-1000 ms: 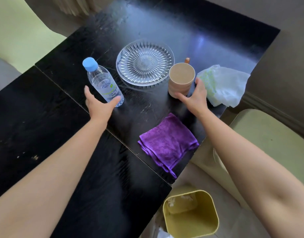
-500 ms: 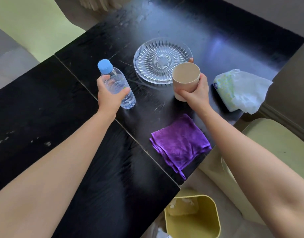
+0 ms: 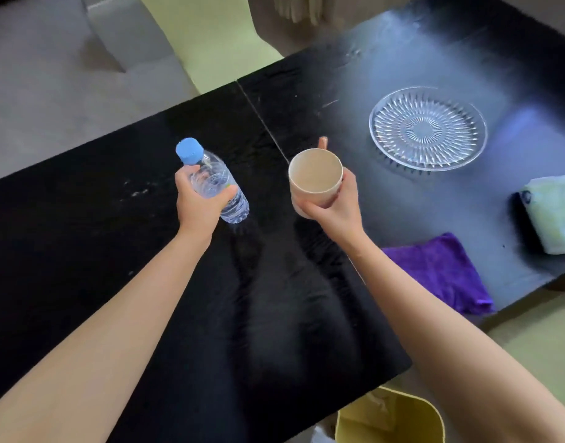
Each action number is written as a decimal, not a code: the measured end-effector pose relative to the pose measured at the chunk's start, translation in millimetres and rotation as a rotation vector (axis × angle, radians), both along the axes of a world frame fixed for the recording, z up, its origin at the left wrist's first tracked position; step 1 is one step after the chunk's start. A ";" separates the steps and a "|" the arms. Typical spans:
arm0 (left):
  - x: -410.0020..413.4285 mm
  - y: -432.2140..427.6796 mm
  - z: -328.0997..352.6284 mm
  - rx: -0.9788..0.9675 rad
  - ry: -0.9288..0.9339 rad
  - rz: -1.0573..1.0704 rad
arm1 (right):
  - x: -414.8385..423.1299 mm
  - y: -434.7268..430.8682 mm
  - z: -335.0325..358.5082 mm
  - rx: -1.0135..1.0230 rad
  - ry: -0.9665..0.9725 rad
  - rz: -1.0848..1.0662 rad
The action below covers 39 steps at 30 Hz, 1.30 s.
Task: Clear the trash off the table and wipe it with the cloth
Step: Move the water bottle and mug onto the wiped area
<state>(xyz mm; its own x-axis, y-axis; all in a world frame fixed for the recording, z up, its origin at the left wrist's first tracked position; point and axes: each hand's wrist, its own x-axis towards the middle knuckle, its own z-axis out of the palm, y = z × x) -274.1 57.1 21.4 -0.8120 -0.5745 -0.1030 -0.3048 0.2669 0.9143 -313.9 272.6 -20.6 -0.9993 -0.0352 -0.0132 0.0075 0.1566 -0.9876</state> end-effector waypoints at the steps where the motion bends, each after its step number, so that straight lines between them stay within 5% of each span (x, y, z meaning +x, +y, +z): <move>1: 8.1 -15.3 0.8 -0.005 -0.005 0.026 | 5.3 -15.4 -1.8 -0.001 0.002 0.026; 19: 126.8 -154.4 -19.5 0.022 -0.071 0.205 | 82.0 -202.7 -32.5 0.007 -0.137 0.095; 30: 123.6 -153.0 -26.9 -0.023 -0.038 0.203 | 94.2 -246.0 -30.7 0.300 -0.198 0.224; 39: 122.7 -149.3 -25.2 -0.024 -0.036 0.216 | 97.3 -259.2 -25.8 0.507 -0.157 0.134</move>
<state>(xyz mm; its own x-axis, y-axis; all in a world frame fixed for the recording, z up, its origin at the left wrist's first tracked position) -151.4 -92.2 -3.8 -0.6659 -0.7373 -0.1138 -0.3895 0.2134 0.8960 -216.6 13.5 -46.4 -0.9712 -0.1122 -0.2102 0.0961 0.6227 -0.7765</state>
